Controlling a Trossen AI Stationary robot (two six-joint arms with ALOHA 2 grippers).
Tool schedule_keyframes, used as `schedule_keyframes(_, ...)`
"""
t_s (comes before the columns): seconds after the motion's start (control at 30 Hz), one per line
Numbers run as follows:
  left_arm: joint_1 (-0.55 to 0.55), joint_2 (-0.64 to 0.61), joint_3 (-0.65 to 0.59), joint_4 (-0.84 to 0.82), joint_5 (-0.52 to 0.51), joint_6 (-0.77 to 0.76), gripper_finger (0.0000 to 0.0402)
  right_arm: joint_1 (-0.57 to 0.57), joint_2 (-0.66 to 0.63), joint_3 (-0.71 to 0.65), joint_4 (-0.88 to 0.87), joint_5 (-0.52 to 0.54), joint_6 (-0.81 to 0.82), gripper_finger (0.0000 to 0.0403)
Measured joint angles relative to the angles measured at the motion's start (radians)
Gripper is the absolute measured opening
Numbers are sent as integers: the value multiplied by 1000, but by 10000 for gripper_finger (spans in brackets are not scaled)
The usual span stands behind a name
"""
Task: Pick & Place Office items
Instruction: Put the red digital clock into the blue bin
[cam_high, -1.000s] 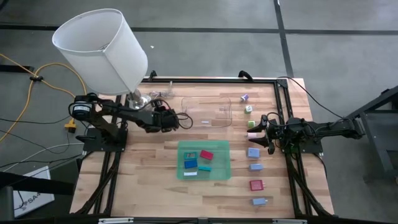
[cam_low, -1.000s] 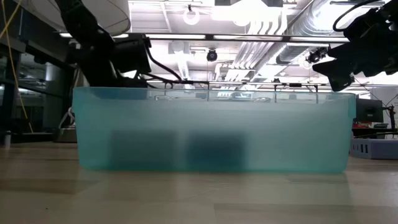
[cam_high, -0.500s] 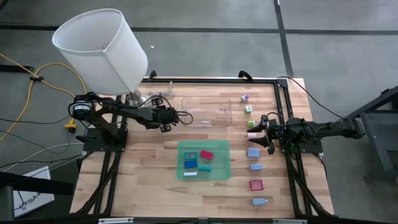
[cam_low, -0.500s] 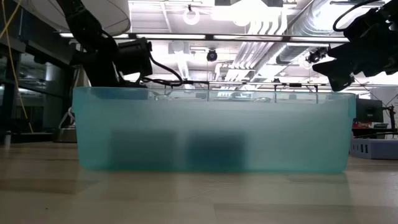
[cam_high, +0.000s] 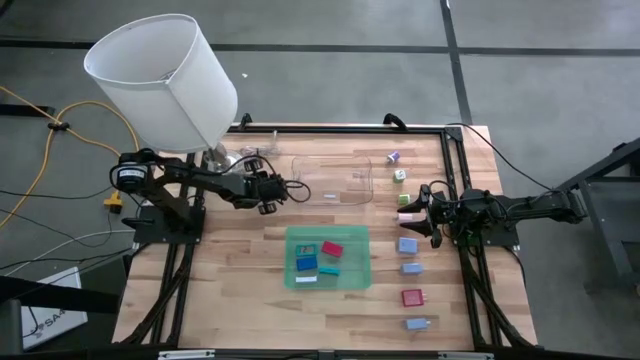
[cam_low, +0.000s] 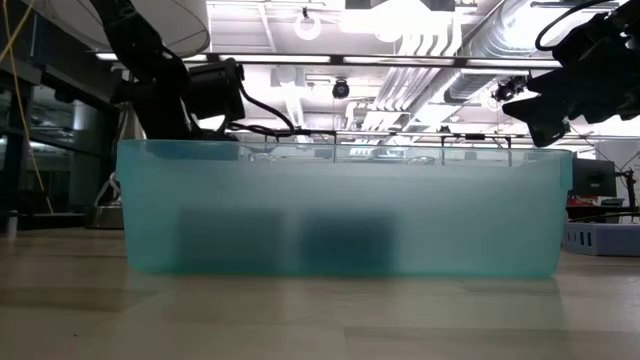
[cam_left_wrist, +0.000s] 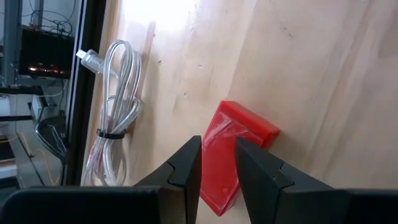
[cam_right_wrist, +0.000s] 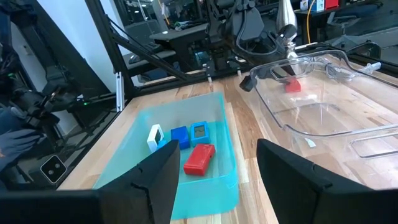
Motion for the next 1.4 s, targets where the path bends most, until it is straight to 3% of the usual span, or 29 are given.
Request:
schedule_keyframes(0.47, -73, 0, 1, -60, -9, -106, 92, 0, 0, 0, 0, 0, 0, 201)
schedule_keyframes(1.4, -326, 0, 1, -184, -38, -421, 92, 0, 0, 0, 0, 0, 0, 201)
